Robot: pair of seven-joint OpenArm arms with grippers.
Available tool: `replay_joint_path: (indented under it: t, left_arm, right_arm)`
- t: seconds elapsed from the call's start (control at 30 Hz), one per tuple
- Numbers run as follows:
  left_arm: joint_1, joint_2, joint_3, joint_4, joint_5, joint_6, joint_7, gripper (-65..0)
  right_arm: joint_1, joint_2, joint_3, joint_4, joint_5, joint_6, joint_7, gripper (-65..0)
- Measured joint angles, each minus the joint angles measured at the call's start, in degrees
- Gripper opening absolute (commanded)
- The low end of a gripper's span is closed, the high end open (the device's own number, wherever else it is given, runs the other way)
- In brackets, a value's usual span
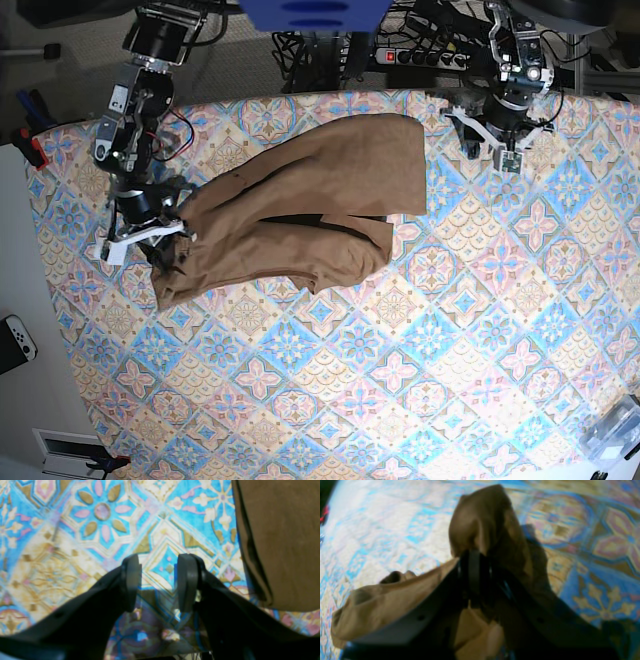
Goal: Layout the t-shirt on the table in an organized manner, then fold the t-shirt properly
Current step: 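Drag the grasped shirt edge with the right gripper away from the left gripper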
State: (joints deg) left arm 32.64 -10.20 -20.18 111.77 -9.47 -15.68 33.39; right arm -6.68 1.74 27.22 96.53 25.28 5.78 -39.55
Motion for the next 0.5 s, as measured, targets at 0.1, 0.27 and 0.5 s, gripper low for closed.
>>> replay_joint_path:
  t: [0.1,0.27,0.5]
  left_arm:
    - [-0.24,0.04,-0.09,3.76,-0.37,-0.33,-0.37,-39.6]
    - [-2.91,0.0,0.02,6.32,-0.42,0.13,-0.48,-39.6]
    - [-3.28,0.02,0.24,6.29,-0.42,-0.24,-0.33,-39.6]
  right_arm:
    - [-0.87,0.57,-0.24,0.0,-0.24,-0.83,0.35,-43.6]
    - [-3.8,0.28,-2.01,0.31,-0.22,-0.61,-0.15,-33.5]
    - [-3.39,0.35,1.05,3.45,0.07,-0.61,0.76,-32.9]
